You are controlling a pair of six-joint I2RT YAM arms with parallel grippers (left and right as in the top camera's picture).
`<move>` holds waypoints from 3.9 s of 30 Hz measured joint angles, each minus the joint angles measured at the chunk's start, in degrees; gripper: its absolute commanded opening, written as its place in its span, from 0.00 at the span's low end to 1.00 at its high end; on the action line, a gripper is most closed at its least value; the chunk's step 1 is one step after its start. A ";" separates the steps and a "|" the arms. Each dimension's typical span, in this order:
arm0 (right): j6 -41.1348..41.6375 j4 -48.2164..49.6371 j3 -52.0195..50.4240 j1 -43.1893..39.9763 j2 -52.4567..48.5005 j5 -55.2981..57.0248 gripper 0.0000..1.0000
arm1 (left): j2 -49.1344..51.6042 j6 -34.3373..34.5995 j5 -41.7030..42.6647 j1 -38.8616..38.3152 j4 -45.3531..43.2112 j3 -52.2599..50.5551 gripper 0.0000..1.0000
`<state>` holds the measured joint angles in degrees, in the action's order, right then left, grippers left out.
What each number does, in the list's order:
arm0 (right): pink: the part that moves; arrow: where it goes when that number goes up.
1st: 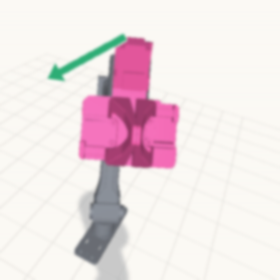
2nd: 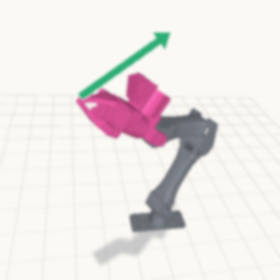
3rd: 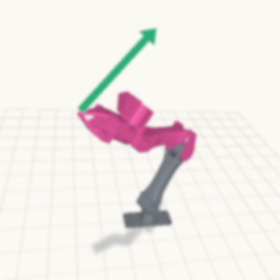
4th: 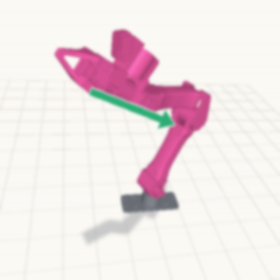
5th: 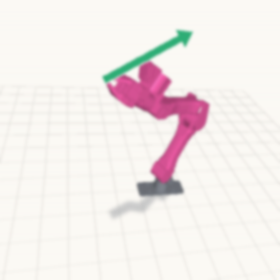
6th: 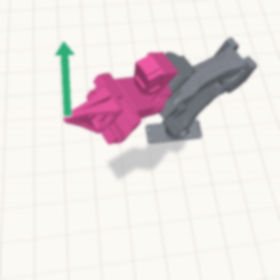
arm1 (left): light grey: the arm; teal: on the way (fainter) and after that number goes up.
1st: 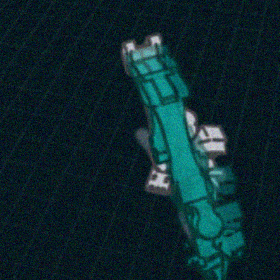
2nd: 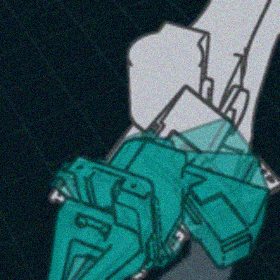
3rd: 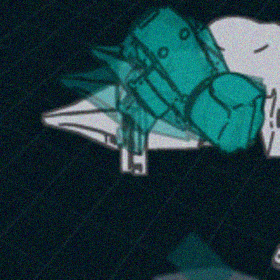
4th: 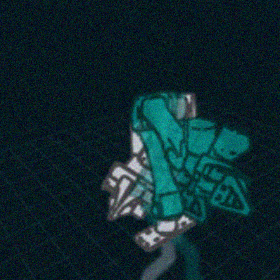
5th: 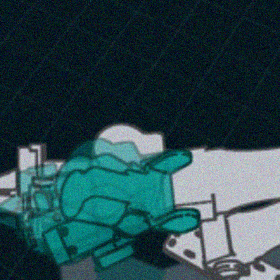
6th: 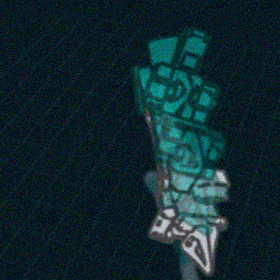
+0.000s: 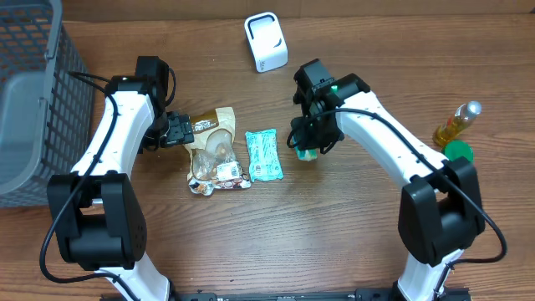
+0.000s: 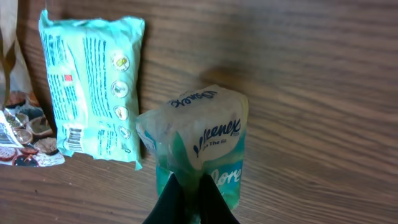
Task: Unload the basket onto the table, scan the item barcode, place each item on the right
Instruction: 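Align the open right gripper around the Kleenex pack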
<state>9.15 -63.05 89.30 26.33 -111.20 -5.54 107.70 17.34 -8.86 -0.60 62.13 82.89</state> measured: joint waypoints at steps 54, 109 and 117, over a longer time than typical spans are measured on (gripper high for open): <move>11.04 0.33 0.00 -0.42 -0.50 18.38 0.04 | 0.00 0.00 0.00 0.00 0.00 0.00 1.00; 8.81 3.56 0.35 1.05 -9.81 -0.15 0.24 | 0.00 0.00 0.00 0.00 0.02 0.00 0.99; 8.83 -3.04 10.56 0.79 -10.86 -0.26 0.27 | 0.00 0.00 0.00 0.00 0.02 0.00 1.00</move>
<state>17.98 -66.08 99.85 27.11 -122.06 -5.80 107.70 17.34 -8.86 -0.60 62.15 82.89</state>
